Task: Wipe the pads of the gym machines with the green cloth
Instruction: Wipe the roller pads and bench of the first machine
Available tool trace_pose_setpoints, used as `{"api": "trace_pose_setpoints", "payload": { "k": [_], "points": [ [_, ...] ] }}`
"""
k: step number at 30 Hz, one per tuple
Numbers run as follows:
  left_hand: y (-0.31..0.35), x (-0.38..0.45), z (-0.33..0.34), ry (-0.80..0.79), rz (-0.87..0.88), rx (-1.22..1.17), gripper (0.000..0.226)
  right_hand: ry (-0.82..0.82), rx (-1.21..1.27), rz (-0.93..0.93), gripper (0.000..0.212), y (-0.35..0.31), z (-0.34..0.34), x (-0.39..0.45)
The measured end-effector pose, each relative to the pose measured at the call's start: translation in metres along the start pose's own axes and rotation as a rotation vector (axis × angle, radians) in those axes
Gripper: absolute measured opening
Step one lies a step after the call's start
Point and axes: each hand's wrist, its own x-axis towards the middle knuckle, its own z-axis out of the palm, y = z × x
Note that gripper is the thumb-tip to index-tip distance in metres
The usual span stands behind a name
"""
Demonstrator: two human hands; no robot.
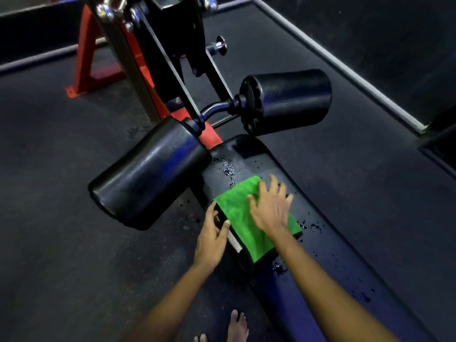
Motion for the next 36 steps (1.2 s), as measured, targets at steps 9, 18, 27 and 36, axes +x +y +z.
{"api": "trace_pose_setpoints", "payload": {
  "k": [9, 18, 27, 36],
  "points": [
    [-0.006, 0.056, -0.008, -0.022, -0.021, 0.376, 0.071, -0.123, -0.107, -0.249, 0.088, -0.006, 0.049, -0.006],
    [-0.008, 0.068, -0.007, 0.115, 0.071, 0.686, 0.090, -0.076, 0.003, -0.447, 0.075, -0.011, 0.031, 0.043],
    [-0.010, 0.072, 0.003, 0.201, 0.033, 0.545, 0.084, -0.100, -0.163, -0.337, 0.066, 0.002, 0.007, 0.069],
    [0.005, 0.066, 0.048, 0.447, -0.189, 0.054, 0.062, -0.168, 0.025, -0.333, 0.078, -0.011, 0.025, 0.051]
  ]
}}
